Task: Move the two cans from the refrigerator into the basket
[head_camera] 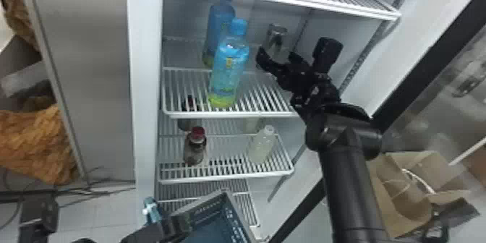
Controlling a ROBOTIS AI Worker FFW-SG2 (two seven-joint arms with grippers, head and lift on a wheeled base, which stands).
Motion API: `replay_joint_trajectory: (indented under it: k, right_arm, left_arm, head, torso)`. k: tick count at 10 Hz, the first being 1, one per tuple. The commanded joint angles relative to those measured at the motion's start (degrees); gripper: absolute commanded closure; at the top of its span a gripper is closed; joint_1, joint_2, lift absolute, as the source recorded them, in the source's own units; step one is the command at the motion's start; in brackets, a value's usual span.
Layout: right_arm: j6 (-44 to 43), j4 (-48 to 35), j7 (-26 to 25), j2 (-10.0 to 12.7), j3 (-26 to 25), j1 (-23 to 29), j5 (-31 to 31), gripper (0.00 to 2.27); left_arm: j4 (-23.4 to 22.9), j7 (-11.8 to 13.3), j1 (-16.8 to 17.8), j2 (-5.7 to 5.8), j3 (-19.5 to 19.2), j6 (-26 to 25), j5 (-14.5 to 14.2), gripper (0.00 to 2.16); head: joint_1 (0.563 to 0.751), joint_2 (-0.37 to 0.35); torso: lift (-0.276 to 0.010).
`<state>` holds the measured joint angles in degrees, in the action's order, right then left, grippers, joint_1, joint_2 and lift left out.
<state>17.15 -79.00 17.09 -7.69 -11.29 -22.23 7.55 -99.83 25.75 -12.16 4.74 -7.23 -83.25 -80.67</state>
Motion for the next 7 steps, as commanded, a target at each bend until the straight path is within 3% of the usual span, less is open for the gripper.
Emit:
replay_joint_trajectory:
  k: [1, 3, 6, 7]
  right_arm:
    - [0.00, 1.17, -0.04, -0.13, 0.55, -1.26, -0.24, 0.13]
    - [0.00, 2.15, -0.04, -0.30, 0.66, -1.83, -0.12, 0.31]
    - [1.55, 2.71, -0.04, -0.30, 0.66, -2.11, 0.45, 1.24]
    - [0.99, 2.57, -0.13, -0.30, 0.66, -1.97, 0.45, 1.26]
  left_arm:
    - [0.20, 0.00, 0.07, 0.01, 0.15, 0.00, 0.00, 1.20]
    - [0.34, 0.00, 0.21, 0.01, 0.15, 0.00, 0.00, 1.20]
    - [0.34, 0.00, 0.35, 0.01, 0.26, 0.14, -0.23, 1.20]
    - [0.34, 0.00, 0.35, 0.01, 0.26, 0.14, -0.23, 1.20]
  head:
    - [0.695, -0.350]
    - [0.695, -0.350]
    - [0.695, -0.349]
    - [0.695, -0.349]
  torso:
    - [-0.035]
    - [-0.035]
    - [-0.035]
    - [-0.035]
